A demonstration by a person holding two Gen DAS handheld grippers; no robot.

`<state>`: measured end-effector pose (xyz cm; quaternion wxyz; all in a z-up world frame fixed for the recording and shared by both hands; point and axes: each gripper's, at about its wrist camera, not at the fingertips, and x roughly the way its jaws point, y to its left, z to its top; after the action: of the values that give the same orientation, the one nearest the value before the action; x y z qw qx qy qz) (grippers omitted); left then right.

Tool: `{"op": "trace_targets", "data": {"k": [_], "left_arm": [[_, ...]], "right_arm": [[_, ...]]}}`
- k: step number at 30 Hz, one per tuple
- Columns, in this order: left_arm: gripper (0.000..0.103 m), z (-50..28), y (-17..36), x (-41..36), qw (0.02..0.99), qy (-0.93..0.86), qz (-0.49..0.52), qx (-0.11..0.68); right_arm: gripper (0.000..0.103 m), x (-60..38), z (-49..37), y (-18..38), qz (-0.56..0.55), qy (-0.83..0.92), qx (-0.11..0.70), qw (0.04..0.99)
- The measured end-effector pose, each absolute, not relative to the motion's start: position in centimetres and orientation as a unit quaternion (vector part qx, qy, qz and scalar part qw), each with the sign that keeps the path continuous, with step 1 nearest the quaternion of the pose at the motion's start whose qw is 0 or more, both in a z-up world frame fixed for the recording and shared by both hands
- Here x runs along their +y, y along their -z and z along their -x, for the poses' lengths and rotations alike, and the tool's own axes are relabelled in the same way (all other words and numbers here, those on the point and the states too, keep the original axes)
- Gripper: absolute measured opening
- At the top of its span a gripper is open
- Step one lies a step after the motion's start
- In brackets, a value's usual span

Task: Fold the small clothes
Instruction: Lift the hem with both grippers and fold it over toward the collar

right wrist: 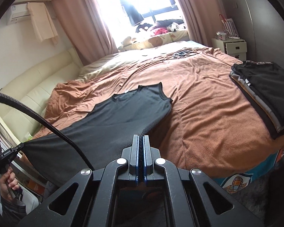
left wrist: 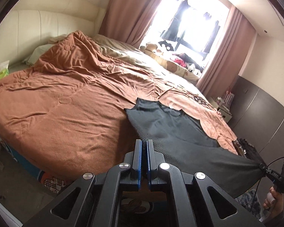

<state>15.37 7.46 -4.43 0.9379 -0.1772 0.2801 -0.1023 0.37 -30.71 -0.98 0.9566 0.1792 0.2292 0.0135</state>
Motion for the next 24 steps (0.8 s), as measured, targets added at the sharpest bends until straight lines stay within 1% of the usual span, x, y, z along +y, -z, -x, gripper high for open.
{"op": "trace_targets", "data": {"k": [7,11,14,24], "left_arm": [[0.004,-12.5,1.3,7.5,0.944,0.117,0.184,0.246],[0.004,-12.2,0.7,6.9,0.947,0.12,0.176,0.241],[0.004,-13.3,0.9,6.6,0.947,0.114,0.172,0.246],[0.004,-20.6,2.1,5.7,0.94,0.098,0.165,0.283]], "right_arm": [[0.0,-31.4,0.9,0.3,-0.183,-0.016,0.219,0.958],[0.0,-31.8,1.0,0.3,-0.187,-0.015,0.215,0.958],[0.0,-32.2,-0.3,0.6,-0.192,-0.011,0.216,0.957],[0.0,-33.4,-7.9,-0.6,-0.191,-0.007,0.214,0.958]]}}
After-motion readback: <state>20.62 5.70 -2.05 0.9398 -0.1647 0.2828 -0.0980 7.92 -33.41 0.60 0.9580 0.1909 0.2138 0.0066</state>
